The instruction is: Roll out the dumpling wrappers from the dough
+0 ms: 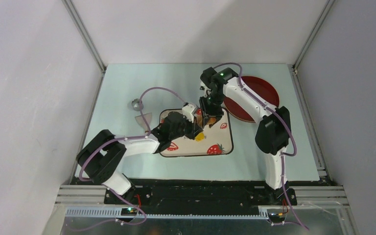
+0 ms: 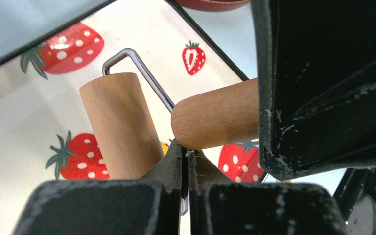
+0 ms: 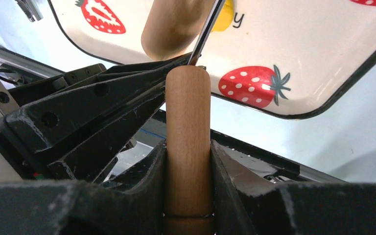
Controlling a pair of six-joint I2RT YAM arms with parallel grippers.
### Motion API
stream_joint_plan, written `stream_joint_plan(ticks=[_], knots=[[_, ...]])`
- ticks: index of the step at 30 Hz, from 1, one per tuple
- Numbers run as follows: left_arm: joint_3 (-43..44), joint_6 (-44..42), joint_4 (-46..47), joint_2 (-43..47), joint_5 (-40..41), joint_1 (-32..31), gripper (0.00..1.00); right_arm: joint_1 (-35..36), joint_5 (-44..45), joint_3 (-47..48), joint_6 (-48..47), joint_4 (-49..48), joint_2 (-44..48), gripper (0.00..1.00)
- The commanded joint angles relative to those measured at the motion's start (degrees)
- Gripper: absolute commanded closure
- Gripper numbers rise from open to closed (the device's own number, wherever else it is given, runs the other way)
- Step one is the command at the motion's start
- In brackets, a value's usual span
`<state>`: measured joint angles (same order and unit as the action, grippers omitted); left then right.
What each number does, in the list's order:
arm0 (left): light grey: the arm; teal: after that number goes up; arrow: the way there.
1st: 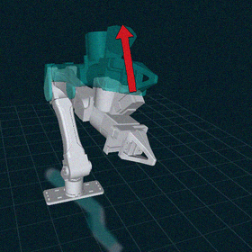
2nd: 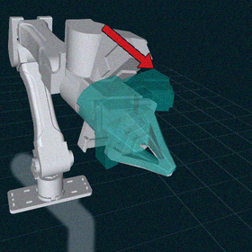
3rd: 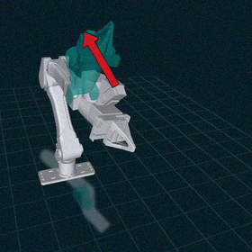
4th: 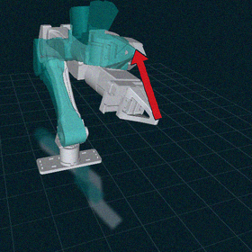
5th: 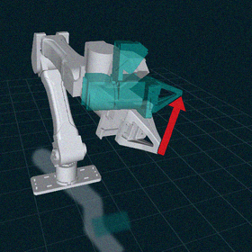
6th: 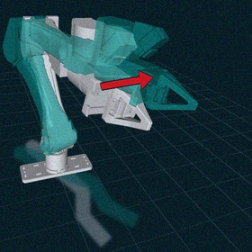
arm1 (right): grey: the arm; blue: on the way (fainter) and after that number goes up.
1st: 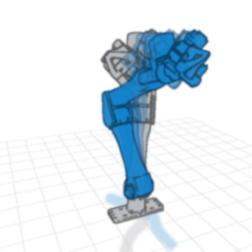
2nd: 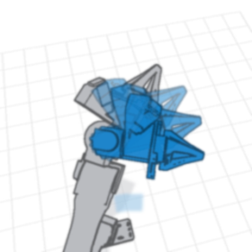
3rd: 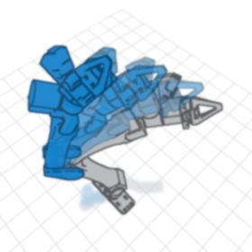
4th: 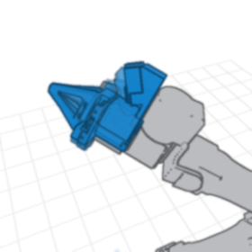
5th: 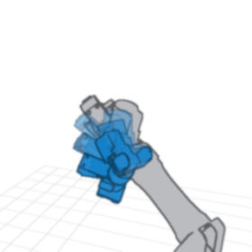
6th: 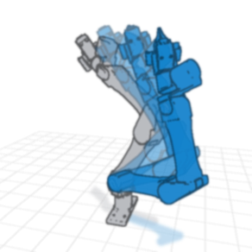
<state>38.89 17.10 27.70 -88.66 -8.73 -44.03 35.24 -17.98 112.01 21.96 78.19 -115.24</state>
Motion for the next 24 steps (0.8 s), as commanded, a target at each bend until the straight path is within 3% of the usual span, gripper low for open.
stream_joint_plan(ticks=[1,4,24], knots=[[-0.4,7.4,12.6,0.6,-8.7,1.0,1.0,1.8,-5.3,1.9,0.5,-2.5,-2.5,1.0],[0.0,11.5,13.8,-1.3,-12.0,2.3,1.0,1.5,-6.3,2.7,0.8,-1.5,-3.6,1.0],[1.0,15.4,13.8,-4.1,-14.2,2.4,1.0,-3.4,-17.6,4.0,2.8,-3.5,-7.6,1.0]])
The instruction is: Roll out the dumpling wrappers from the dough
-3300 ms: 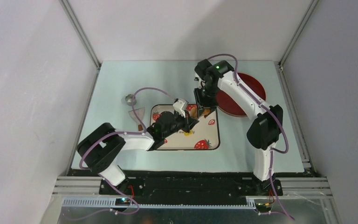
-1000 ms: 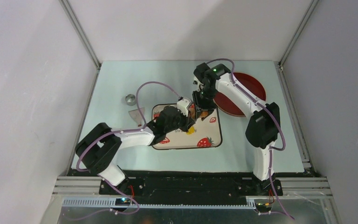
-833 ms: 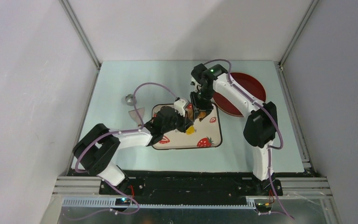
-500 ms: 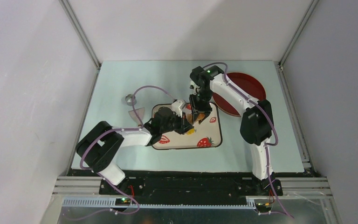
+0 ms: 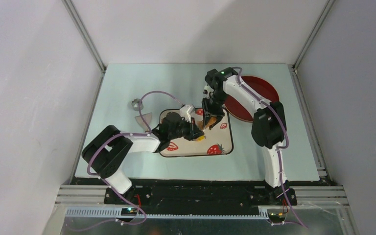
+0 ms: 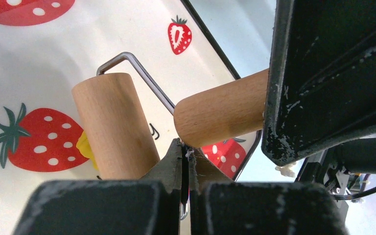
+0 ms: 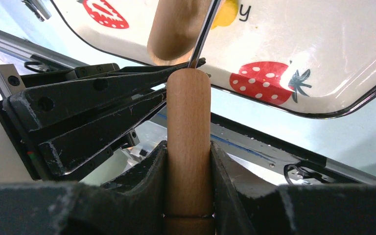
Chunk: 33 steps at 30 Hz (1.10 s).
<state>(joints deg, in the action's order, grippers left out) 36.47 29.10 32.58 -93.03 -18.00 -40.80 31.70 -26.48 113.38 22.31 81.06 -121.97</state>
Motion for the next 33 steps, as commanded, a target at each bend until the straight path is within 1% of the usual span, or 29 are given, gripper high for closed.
stream_joint_plan(ticks=[1,5,9,12,17,33], knots=[[3.5,3.5,8.9,0.1,-5.0,-0.8,1.0,-0.2,-9.5,2.5,2.6,-6.9,-1.0,1.0],[3.7,3.8,8.9,-1.0,-5.1,-0.7,1.0,-0.7,-9.4,2.5,3.2,-7.6,-2.4,1.0],[3.9,4.7,8.9,-2.9,-5.6,-0.8,1.0,-0.6,-7.4,3.3,2.8,-6.0,-3.6,1.0],[3.4,4.7,9.0,-3.7,-5.6,-0.7,1.0,-0.5,-7.0,1.8,2.7,-6.3,-3.5,1.0],[2.5,4.3,9.0,-4.3,-5.0,-0.7,1.0,-0.3,-7.1,-0.9,2.8,-7.8,-4.1,1.0],[1.3,3.9,8.9,-4.9,-3.9,-0.1,1.0,1.0,-10.1,-3.2,2.9,-11.2,-8.7,1.0]])
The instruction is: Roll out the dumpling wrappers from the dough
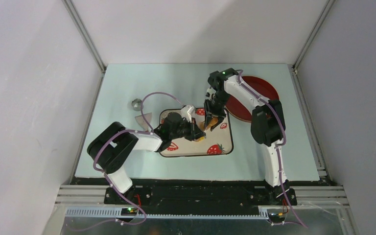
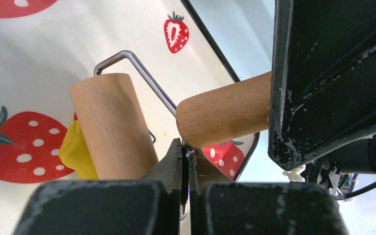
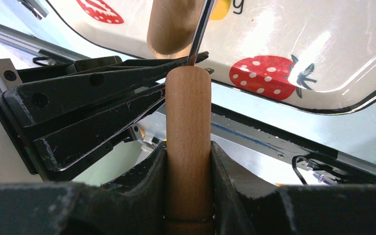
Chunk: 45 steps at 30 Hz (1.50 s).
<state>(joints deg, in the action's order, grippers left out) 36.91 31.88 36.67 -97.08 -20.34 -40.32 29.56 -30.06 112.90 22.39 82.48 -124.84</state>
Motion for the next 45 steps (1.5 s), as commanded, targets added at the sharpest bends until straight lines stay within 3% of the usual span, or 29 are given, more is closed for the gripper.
stream_joint_plan(ticks=[1,19,26,38,45], knots=[[0.8,1.2,4.8,-1.0,-1.5,-0.5,1.0,3.2,-6.8,-3.1,2.9,-12.8,-6.0,1.0],[-0.7,0.6,4.8,-2.0,-2.4,2.4,1.0,3.5,-9.2,-2.9,4.2,-16.9,-10.2,1.0],[-1.4,0.3,4.8,0.3,-2.3,3.9,1.0,4.1,-9.8,1.5,4.4,-16.8,-11.7,1.0],[-2.8,-2.4,2.2,9.9,0.5,4.5,1.0,6.0,-10.1,8.0,3.8,-19.0,-5.8,1.0],[0.0,-3.0,-1.1,12.7,-0.9,3.6,1.0,4.6,-8.4,5.7,4.8,-18.6,0.8,1.0]])
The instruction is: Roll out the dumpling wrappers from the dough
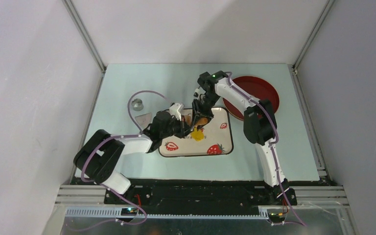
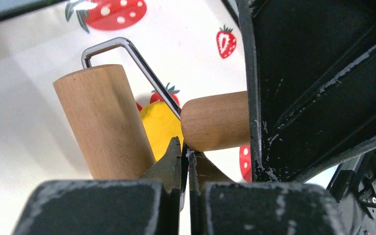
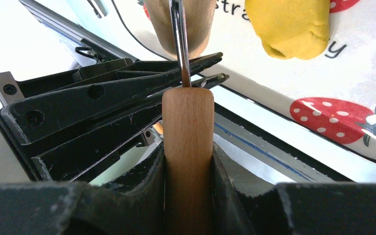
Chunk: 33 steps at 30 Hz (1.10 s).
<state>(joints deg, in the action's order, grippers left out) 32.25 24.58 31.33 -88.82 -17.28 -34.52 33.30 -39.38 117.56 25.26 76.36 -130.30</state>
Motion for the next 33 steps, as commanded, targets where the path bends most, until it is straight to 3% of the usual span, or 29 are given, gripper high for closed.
stream_joint_plan(ticks=[1,11,33], knots=[[5.4,4.2,4.0,4.4,-4.3,-2.6,1.0,0.7,1.2,0.5,1.9,-12.3,7.4,1.0],[9.9,5.0,3.0,-1.1,-5.1,-7.2,1.0,-1.9,1.7,-12.2,0.8,-12.7,12.7,1.0],[11.9,5.6,3.1,-10.5,-9.3,-8.7,1.0,-3.5,0.9,-23.4,1.7,-16.1,11.3,1.0]])
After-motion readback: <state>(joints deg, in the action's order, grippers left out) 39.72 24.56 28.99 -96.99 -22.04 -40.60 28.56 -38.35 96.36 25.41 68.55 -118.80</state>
